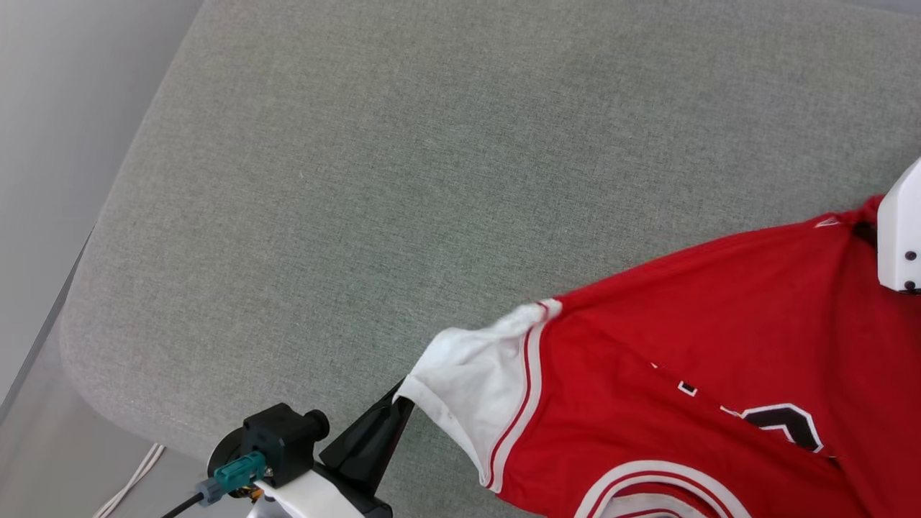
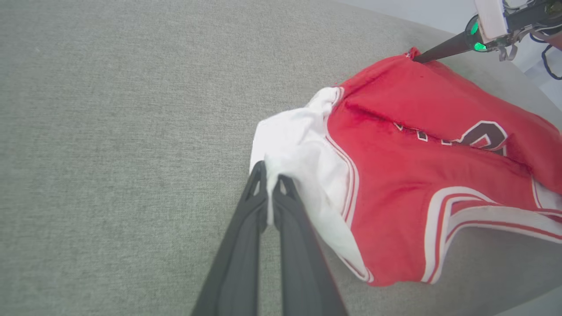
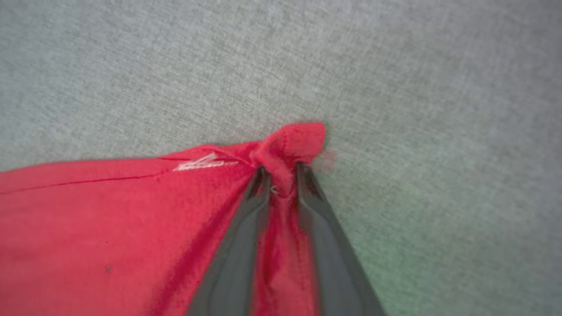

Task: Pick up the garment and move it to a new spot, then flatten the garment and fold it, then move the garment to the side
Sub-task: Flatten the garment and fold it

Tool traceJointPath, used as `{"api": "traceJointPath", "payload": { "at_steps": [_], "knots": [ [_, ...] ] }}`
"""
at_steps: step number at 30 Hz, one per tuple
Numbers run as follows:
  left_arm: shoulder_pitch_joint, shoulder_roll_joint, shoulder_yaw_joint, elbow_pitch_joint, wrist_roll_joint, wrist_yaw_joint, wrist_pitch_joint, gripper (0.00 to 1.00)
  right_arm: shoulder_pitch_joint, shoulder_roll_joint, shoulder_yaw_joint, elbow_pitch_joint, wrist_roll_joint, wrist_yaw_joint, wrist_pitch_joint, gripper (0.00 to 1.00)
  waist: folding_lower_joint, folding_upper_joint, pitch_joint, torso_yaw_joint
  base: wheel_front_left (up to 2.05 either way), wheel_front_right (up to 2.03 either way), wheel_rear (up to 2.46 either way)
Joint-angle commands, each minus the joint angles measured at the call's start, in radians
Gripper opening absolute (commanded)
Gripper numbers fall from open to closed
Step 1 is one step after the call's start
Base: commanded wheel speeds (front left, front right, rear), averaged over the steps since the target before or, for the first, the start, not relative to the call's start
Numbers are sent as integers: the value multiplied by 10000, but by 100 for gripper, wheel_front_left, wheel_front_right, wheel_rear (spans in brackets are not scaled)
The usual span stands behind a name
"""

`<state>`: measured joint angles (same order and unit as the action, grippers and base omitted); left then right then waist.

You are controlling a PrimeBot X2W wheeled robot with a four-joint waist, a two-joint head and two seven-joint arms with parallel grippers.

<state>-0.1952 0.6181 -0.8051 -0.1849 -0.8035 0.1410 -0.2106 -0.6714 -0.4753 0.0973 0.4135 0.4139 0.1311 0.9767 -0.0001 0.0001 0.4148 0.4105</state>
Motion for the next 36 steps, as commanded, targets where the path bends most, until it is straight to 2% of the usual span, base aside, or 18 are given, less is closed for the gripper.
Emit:
{"api": "traceJointPath", "payload": {
  "at_steps": [1, 10, 16, 19, 27, 32, 36],
  "knots": [
    [-128, -45, 1, 41, 23, 4, -45, 0, 782, 297, 342, 720, 20, -6, 129, 0, 1, -1, -70, -29, 0, 0, 0],
    [-52, 333, 270, -16, 82, 145, -132, 0, 284, 194, 734, 487, 467, -4, -1194, 0, 1, -1, -945, -606, 0, 0, 0],
    [17, 751, 687, -545, -137, 302, -156, 0, -41, -32, 1246, 139, 1131, -6, -2253, 0, 1, -1, -1951, -1329, 0, 0, 0],
    [-173, 1159, 1032, -1011, -120, 409, -78, 0, -288, -85, 1392, -164, 1616, -6, -2700, 0, 1, -1, -2427, -1769, 0, 0, 0],
    [-687, 2365, 2217, -2415, -259, 933, 297, 0, -531, -512, 1900, -1662, 2678, -6, -3242, 0, 1, -1, -3391, -2905, 0, 0, 0],
    [-1065, 2839, 3125, -3055, -570, 1234, 310, 0, -646, -672, 1742, -2934, 3040, -6, -3567, 0, 1, -1, -3650, -3577, 0, 0, 0],
    [-1452, 3249, 3763, -3281, -692, 1284, 324, 0, -668, -618, 1437, -3767, 3178, -6, -3828, 0, 1, -1, -3740, -4097, 0, 0, 0]
  ]
}}
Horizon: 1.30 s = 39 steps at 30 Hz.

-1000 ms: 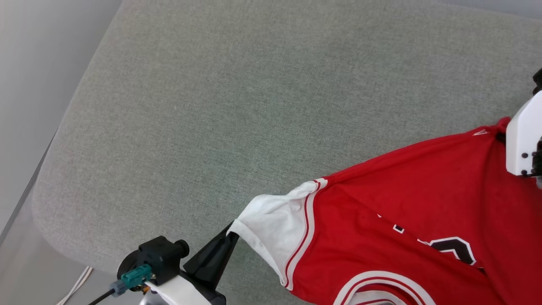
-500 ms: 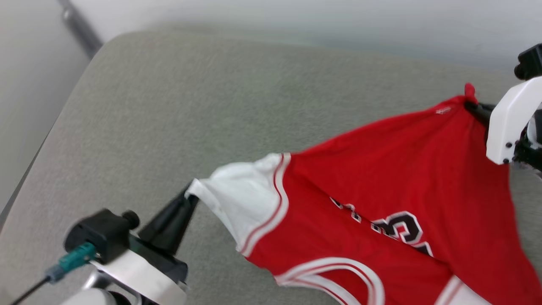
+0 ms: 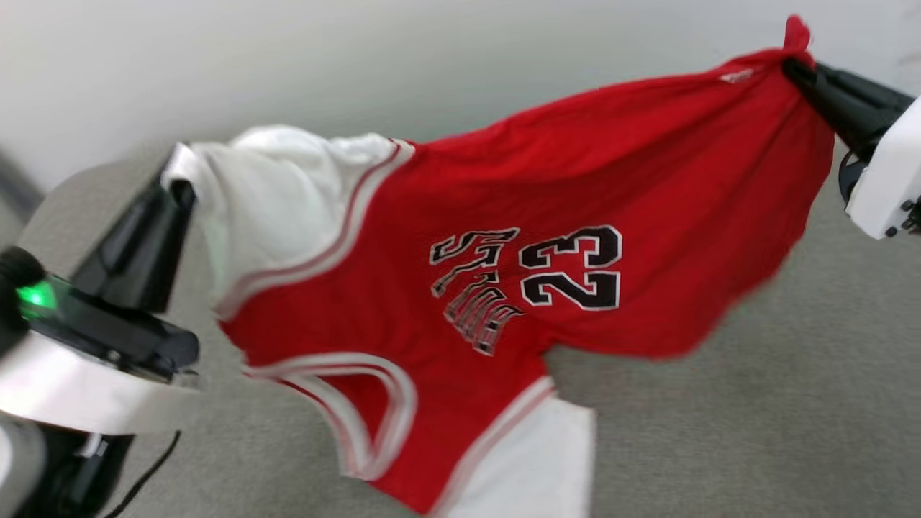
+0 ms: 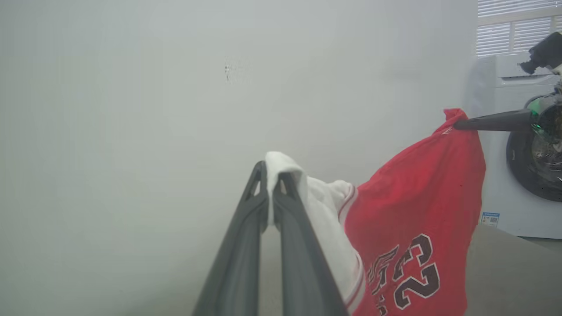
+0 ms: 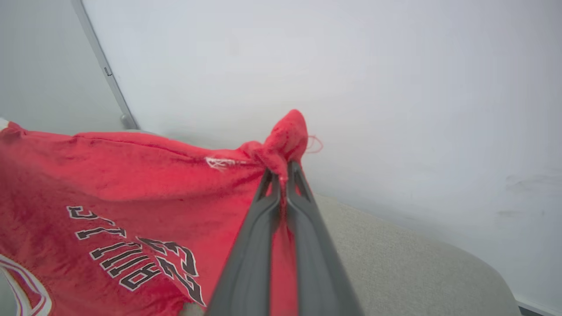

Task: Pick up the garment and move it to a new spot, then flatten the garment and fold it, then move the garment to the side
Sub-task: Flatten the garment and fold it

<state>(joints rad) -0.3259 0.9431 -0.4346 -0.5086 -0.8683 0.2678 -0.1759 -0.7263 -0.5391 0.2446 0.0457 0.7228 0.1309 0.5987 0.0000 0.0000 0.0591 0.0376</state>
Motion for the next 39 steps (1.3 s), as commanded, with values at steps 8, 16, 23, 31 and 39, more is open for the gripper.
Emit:
{"api": "traceJointPath", "payload": {
  "at_steps": [8, 16, 23, 31, 39],
  "knots": [
    [-1192, 570, 1285, -491, -385, 162, 126, 0, -211, 448, -668, -1483, 132, -4, 55, 0, 0, 0, -212, -1272, 0, 0, 0],
    [-2599, 1004, 2068, -506, -421, 317, 543, 0, -459, 867, -1414, -2378, -197, -4, 285, 0, 0, 0, 245, -1681, 0, 0, 0],
    [-4179, 951, 2175, 142, -746, -191, 1001, 0, -885, 1055, -1785, -2844, -673, -4, 376, 0, 0, 0, 975, -1941, 0, 0, 0],
    [-6885, 660, 1770, 1562, -496, -1048, 1515, 0, -1999, 889, -1968, -2572, -1272, -4, -37, 0, 0, 0, 2667, -1976, 0, 0, 0],
    [-10695, -401, 994, 3781, 231, -1936, 1875, 0, -4280, 1063, -1874, -1178, -2485, -4, -1057, 0, 0, 0, 4618, -1812, 0, 0, 0]
  ]
}}
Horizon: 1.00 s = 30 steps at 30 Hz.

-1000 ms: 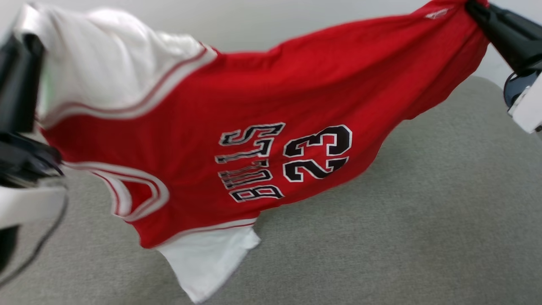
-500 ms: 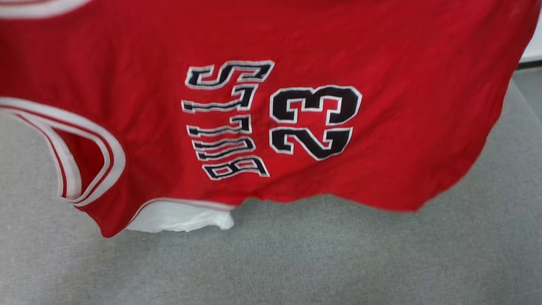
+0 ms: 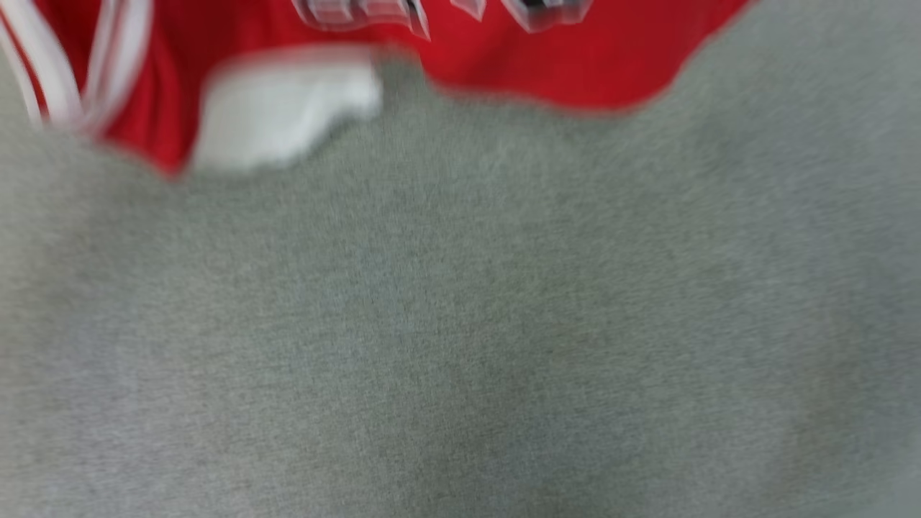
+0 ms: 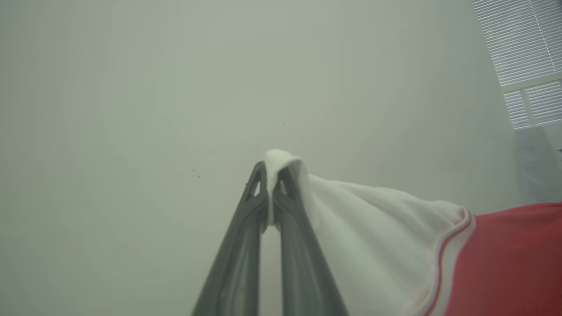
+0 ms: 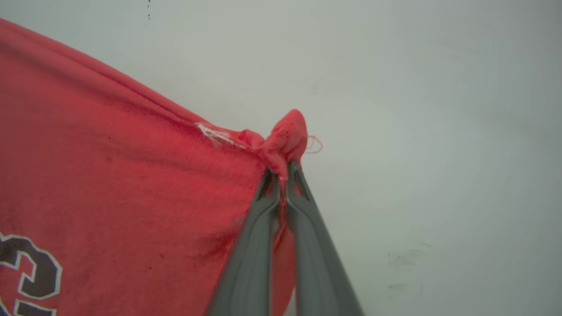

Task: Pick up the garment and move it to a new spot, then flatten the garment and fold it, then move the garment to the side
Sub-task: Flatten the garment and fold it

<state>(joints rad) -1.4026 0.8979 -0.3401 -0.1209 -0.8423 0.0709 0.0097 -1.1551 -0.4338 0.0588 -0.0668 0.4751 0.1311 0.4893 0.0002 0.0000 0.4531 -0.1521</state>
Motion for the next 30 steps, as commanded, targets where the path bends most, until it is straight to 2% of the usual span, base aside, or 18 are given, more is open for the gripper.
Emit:
{"api": "traceJointPath", "payload": {
  "at_steps": [1, 9, 16, 23, 30],
  "knots": [
    [-379, -192, -3, 302, 44, -13, -46, 0, -308, 76, -11, 214, -172, -7, -151, 0, -2, 0, 851, 107, 0, 0, 0],
    [-3916, -1730, -651, 3631, 1073, -467, -631, 0, -2975, 664, 51, 2495, -1654, -10, -1721, 0, -2, 0, 2037, 342, 0, 0, 0],
    [-5334, -2713, -802, 6307, 1283, -814, -1612, 0, -4266, 1237, 20, 4629, -2835, -12, -3299, 0, -2, 0, 2445, 599, 0, 0, 0],
    [-4381, -3283, -1037, 7642, 1084, -1419, -2386, 0, -3706, 1833, 343, 6128, -3185, -10, -4395, 0, -2, 0, 2401, 882, 0, 0, 0],
    [-1745, -3660, -1313, 7713, 987, -1739, -2712, 0, -2343, 2104, 755, 7303, -3029, -9, -5204, 0, -2, 0, 1809, 1062, 0, 0, 0]
  ]
}}
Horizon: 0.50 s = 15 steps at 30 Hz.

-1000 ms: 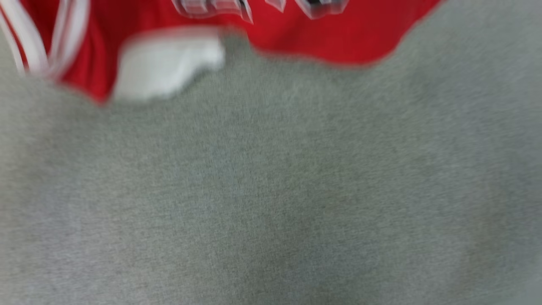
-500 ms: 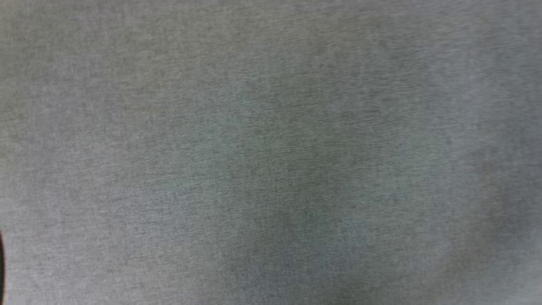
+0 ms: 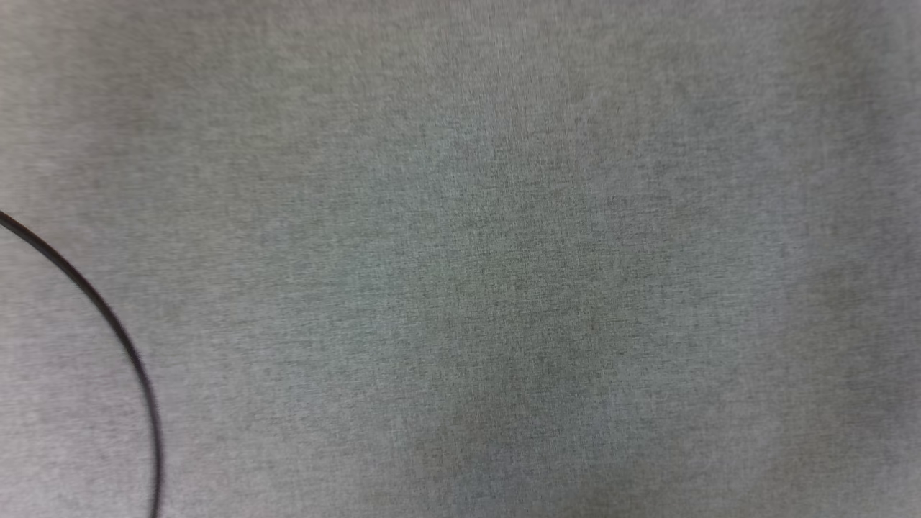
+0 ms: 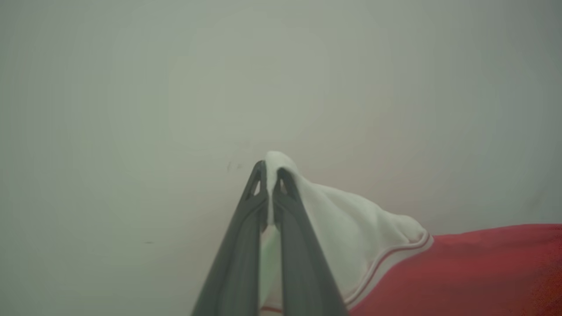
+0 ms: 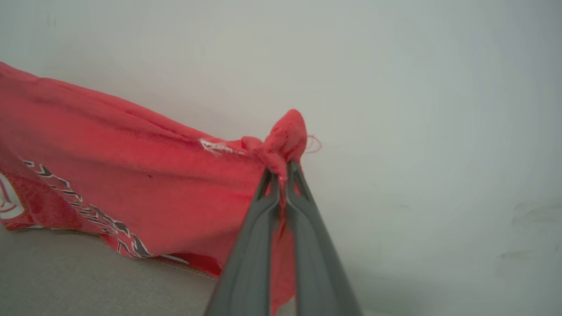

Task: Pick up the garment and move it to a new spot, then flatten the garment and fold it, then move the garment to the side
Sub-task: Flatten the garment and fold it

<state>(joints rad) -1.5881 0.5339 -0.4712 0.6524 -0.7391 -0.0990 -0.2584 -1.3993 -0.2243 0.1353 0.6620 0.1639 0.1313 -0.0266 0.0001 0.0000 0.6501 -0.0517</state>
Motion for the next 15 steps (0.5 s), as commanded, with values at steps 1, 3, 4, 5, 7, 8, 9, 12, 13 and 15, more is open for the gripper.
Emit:
{"api": "traceJointPath", "payload": {
  "at_steps": [1, 3, 4, 5, 7, 8, 9, 12, 13, 15],
  "knots": [
    [630, -53, -54, -97, -11, -61, -48, 0, 374, 13, 73, 152, 107, -11, -135, 0, -1, 0, -295, 82, 0, 0, 0],
    [1680, -105, -113, -307, 30, -90, -71, 0, 958, 14, 288, 365, 229, -11, -302, 0, -1, 0, -612, 114, 0, 0, 0],
    [2211, -145, -91, -468, 25, -111, -76, 0, 1224, -2, 351, 451, 329, -11, -371, 0, -1, 0, -780, 131, 0, 0, 0],
    [2795, -172, -18, -671, 26, -120, -80, 0, 1526, -21, 433, 520, 439, -11, -460, 0, -1, 0, -965, 145, 0, 0, 0],
    [4035, -220, 149, -1084, 24, -107, -84, 0, 2181, -64, 603, 674, 735, -11, -610, 0, -1, 0, -1360, 186, 0, 0, 0],
    [4647, -206, 239, -1310, 70, -59, -85, 0, 2537, -89, 704, 753, 869, -11, -641, 0, -1, 0, -1573, 201, 0, 0, 0],
    [5263, -184, 313, -1560, 112, 0, -86, 0, 2902, -130, 892, 792, 989, -11, -671, 0, -1, 0, -1787, 222, 0, 0, 0],
    [7014, 34, 171, -2341, 442, -74, -86, 0, 3986, -298, 1474, 836, 1556, -11, -631, 0, -1, 0, -2430, 284, 0, 0, 0],
    [7573, 159, 149, -2562, 515, -85, -86, 0, 4390, -344, 1871, 753, 1778, -8, -533, 0, -1, 0, -2630, 296, 0, 0, 0],
    [8747, 246, 118, -2958, 415, 14, -75, 0, 5078, -682, 2276, 619, 2347, -12, -536, 0, -1, 0, -3047, 322, 0, 0, 0]
  ]
}}
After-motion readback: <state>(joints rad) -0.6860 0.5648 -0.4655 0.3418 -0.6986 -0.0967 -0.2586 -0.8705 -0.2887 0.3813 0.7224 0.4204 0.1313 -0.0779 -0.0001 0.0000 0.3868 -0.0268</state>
